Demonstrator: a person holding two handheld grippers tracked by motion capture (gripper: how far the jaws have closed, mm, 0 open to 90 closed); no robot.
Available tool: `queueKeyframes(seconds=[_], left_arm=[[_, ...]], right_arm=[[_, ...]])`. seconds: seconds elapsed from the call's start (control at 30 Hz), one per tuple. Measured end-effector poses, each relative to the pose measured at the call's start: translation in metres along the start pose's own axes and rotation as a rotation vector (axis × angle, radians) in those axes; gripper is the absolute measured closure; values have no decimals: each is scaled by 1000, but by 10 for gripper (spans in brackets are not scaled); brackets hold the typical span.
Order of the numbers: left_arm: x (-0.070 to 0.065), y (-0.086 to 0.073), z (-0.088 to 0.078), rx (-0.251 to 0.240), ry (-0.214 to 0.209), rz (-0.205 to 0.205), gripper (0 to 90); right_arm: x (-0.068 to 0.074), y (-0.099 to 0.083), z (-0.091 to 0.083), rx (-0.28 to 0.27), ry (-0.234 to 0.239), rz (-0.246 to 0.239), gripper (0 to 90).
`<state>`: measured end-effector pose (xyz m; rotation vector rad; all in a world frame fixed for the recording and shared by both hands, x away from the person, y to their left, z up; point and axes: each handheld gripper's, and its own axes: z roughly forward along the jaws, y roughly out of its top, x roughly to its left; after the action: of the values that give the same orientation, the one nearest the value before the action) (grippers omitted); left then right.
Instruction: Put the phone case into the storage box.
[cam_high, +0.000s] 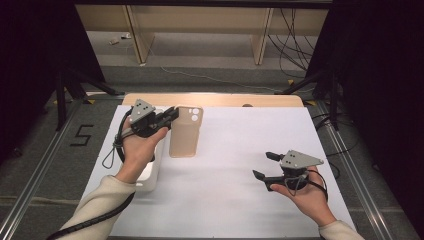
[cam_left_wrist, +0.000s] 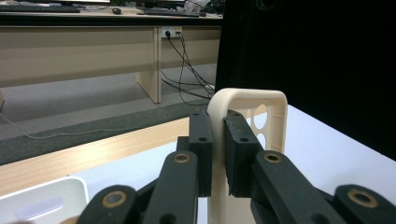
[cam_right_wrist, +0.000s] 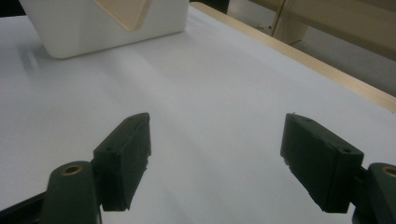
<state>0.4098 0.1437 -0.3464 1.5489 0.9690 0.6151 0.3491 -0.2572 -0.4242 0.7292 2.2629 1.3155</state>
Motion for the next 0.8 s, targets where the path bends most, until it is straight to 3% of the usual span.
queueKeyframes(seconds=[0.8], left_arm=[[15, 8, -7, -22, 20, 6, 824]], right_arm=[[0, 0, 0, 3, 1, 6, 262]])
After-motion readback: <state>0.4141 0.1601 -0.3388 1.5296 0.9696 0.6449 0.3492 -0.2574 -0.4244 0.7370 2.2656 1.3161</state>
